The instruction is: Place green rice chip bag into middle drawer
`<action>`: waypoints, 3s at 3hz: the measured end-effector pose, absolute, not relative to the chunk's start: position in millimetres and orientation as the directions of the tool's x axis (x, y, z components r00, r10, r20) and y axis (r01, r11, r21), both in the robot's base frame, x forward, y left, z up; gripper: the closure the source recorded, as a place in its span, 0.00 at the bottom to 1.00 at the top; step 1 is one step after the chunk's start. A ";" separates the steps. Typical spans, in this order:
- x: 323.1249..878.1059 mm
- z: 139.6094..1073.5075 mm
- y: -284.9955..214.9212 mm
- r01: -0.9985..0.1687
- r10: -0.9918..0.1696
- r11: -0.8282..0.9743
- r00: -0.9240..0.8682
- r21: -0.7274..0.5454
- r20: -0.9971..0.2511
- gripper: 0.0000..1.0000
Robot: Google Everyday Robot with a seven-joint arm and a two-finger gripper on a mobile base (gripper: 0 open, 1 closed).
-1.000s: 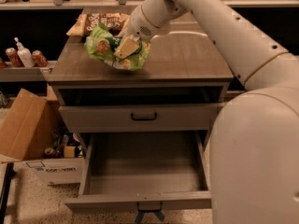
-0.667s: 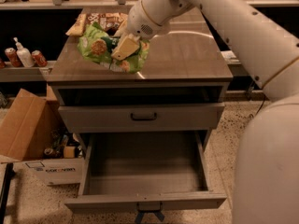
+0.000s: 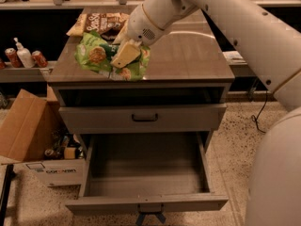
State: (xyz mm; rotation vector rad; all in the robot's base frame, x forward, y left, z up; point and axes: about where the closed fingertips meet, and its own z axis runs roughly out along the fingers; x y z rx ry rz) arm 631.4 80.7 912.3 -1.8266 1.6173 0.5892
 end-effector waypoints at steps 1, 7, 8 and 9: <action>632.1 908.8 81.7 -0.987 -0.703 -0.071 0.154 -0.148 -0.694 1.00; 482.1 776.2 -22.5 -0.994 -0.827 -0.039 -0.023 0.098 -0.562 1.00; 482.1 776.2 -22.5 -0.994 -0.827 -0.039 -0.023 0.098 -0.562 1.00; 476.1 769.9 -10.9 -0.987 -0.819 0.008 -0.098 0.159 -0.565 1.00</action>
Offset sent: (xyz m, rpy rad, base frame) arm -0.0700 0.0055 -0.0543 -0.0938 0.0858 0.1755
